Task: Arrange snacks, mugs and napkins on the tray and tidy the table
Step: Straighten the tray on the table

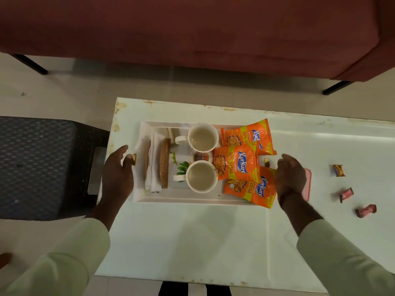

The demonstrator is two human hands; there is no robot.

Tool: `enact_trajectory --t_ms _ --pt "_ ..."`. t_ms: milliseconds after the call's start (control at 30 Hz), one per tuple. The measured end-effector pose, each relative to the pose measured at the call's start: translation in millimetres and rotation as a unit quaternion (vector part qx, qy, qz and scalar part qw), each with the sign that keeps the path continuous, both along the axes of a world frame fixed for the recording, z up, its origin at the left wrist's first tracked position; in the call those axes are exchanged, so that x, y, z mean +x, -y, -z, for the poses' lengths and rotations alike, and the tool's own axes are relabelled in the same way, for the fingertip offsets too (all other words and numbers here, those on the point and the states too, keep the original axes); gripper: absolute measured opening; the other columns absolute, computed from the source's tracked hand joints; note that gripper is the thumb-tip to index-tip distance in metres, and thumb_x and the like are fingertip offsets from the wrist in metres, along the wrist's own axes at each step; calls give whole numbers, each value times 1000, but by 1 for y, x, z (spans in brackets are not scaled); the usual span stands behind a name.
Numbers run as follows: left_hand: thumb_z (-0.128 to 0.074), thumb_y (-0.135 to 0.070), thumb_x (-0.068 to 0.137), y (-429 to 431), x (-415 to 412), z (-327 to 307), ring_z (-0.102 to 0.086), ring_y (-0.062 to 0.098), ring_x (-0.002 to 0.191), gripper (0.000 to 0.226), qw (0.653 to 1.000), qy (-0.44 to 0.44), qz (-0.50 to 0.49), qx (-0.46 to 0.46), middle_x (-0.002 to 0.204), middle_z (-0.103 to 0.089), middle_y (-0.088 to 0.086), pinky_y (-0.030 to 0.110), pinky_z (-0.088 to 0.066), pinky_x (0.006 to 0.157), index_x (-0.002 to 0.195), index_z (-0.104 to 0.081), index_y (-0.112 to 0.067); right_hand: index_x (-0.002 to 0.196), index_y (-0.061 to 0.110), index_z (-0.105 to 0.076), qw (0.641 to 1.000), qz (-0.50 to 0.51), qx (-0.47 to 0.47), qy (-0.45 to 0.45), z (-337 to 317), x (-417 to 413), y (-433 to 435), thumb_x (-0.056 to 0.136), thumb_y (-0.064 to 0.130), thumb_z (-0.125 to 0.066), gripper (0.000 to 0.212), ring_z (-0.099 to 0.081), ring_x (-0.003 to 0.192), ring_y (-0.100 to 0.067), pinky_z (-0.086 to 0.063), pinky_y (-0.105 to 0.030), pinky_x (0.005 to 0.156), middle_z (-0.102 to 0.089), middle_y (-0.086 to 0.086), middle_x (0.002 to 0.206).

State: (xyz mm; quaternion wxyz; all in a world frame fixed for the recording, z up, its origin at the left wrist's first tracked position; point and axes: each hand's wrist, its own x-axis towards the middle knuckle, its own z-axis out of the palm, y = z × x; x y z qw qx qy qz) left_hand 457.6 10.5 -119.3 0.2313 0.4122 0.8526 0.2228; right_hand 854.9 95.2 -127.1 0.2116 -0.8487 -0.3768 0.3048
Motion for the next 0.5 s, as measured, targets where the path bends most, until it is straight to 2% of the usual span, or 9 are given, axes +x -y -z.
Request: enact_trajectory --t_ms 100,200,267,333,400,500 --pt "-45 -27 101 12 20 -22 -42 29 134 40 993 -79 67 54 143 -49 13 47 -36 110 137 -48 -12 135 9 -55 988 -50 98 105 -22 -11 22 96 23 -54 41 -48 130 -33 -37 -47 109 -56 -15 139" --pt "-44 -29 100 29 43 -41 -28 29 145 46 976 -142 156 62 153 -37 12 49 -29 115 142 -42 -11 143 12 -43 966 -154 125 167 -48 -19 51 96 32 -52 52 -34 143 -32 -25 -47 115 -41 -14 152" --pt "-43 -34 99 40 63 -60 -14 25 149 53 973 -131 184 45 159 -25 9 48 -23 117 148 -34 -15 147 14 -36 951 -220 118 183 -69 -23 70 95 41 -46 59 -26 147 -31 -16 -43 117 -32 -12 158" --pt "-42 -38 99 51 84 -77 -5 23 151 61 970 -116 213 23 163 -14 6 46 -18 118 153 -23 -18 151 17 -29 937 -275 100 192 -89 -26 87 95 45 -45 65 -19 150 -29 -18 -46 117 -24 -9 162" --pt "-38 -42 100 62 101 -96 -2 23 151 65 960 -117 256 7 164 -6 5 43 -16 119 154 -11 -20 154 19 -22 925 -314 82 196 -112 -30 104 94 46 -50 72 -15 151 -28 -20 -49 117 -17 -6 164" --pt "-33 -48 99 82 122 -123 0 23 151 67 949 -113 295 -19 164 -2 6 44 -18 120 154 -9 -18 157 20 -15 911 -352 72 202 -145 -36 127 93 51 -50 79 -9 153 -25 -20 -49 118 -12 -4 165"
